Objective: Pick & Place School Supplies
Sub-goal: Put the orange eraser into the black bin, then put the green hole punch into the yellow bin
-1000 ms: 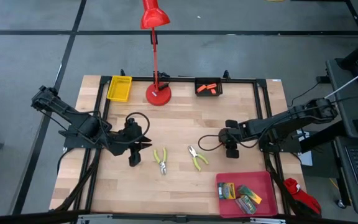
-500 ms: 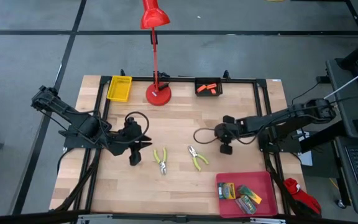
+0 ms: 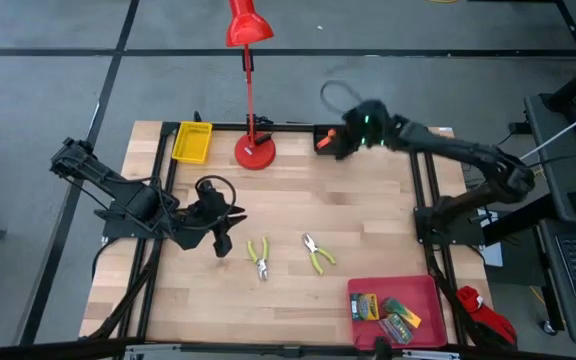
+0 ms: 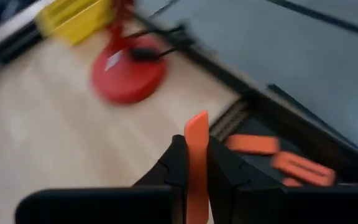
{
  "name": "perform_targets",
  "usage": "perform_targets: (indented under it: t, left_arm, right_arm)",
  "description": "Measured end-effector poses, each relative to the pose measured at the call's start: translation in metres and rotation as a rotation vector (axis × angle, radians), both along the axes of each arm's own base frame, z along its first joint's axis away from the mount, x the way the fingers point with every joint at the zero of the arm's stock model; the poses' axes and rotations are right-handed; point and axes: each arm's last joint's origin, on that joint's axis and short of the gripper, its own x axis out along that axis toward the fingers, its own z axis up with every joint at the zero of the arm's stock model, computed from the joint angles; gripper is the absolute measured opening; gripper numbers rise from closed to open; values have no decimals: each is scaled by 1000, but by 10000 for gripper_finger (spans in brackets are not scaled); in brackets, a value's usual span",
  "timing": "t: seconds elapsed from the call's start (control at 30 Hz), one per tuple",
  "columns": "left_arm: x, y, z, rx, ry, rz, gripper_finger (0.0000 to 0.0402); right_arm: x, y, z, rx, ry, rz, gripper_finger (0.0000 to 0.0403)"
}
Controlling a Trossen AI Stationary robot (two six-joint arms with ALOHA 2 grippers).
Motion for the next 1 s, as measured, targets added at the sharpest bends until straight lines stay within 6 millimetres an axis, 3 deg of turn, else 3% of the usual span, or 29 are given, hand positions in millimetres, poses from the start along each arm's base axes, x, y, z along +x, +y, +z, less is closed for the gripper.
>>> perform_targets:
  t: [0.17, 0.43, 0.57, 0.83, 1.0]
  left_arm:
    - [0, 1, 1, 14, -12, 19, 74]
    - [0, 0, 1, 9, -15, 20, 74]
    - [0, -1, 1, -11, -18, 14, 74]
    - [-4, -8, 1, -19, -40, 17, 74]
    - [-5, -9, 2, -8, -48, 26, 74]
  right_arm:
    - [-10, -51, -17, 169, -58, -118, 30]
    - [13, -80, -67, 336, -4, -197, 30]
    - [20, -83, -62, 259, 3, -207, 35]
    - [23, -86, -49, 204, 47, -278, 178]
    - [23, -84, -49, 240, 51, -252, 191]
